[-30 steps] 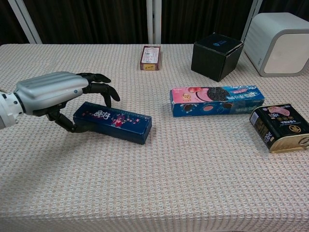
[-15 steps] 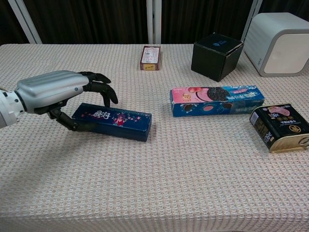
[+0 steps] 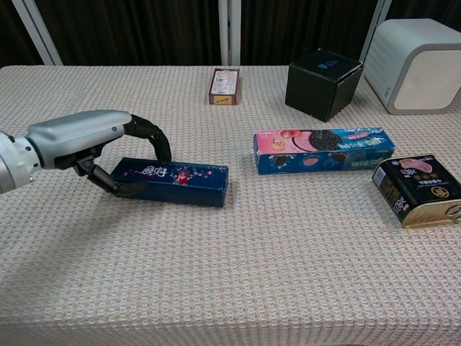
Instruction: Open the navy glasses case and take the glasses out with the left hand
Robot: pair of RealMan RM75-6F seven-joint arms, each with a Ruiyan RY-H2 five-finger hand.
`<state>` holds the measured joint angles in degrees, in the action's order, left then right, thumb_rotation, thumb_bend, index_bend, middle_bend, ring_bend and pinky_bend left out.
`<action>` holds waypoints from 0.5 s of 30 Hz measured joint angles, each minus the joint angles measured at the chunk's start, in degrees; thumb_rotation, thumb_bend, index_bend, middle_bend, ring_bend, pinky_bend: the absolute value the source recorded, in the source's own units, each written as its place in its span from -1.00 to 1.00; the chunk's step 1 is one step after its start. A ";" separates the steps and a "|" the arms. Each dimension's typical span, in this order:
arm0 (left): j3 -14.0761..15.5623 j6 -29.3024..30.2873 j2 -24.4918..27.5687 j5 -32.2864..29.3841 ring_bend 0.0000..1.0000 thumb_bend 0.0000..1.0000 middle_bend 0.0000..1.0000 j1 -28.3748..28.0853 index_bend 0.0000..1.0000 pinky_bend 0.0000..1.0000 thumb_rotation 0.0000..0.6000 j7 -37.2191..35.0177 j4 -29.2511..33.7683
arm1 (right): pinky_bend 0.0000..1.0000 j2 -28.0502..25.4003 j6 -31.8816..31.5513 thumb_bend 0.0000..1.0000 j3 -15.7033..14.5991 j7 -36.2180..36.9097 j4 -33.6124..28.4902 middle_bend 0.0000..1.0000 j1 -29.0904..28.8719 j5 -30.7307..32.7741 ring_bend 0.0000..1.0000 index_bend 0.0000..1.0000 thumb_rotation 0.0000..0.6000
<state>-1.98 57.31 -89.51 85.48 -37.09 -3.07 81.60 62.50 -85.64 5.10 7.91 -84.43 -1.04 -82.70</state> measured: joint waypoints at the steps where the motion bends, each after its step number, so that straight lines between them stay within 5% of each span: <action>1: -0.13 -0.16 0.04 -0.42 -0.66 -0.11 0.07 0.03 -0.26 -0.76 1.00 -0.05 0.27 | -1.00 0.03 -0.02 -0.40 -0.01 0.03 0.05 -1.00 0.00 -0.04 -1.00 -1.00 1.00; 15: -2.80 -3.60 1.55 -10.52 -0.47 -0.08 0.26 0.49 -0.20 -0.71 1.00 2.07 6.76 | -1.00 0.36 -0.31 -0.40 0.08 0.20 0.47 -1.00 -0.04 -0.31 -1.00 -1.00 1.00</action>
<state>-4.78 53.72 -87.95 74.96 -36.60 -1.00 88.37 62.86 -85.95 5.18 8.11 -83.96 -1.09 -83.01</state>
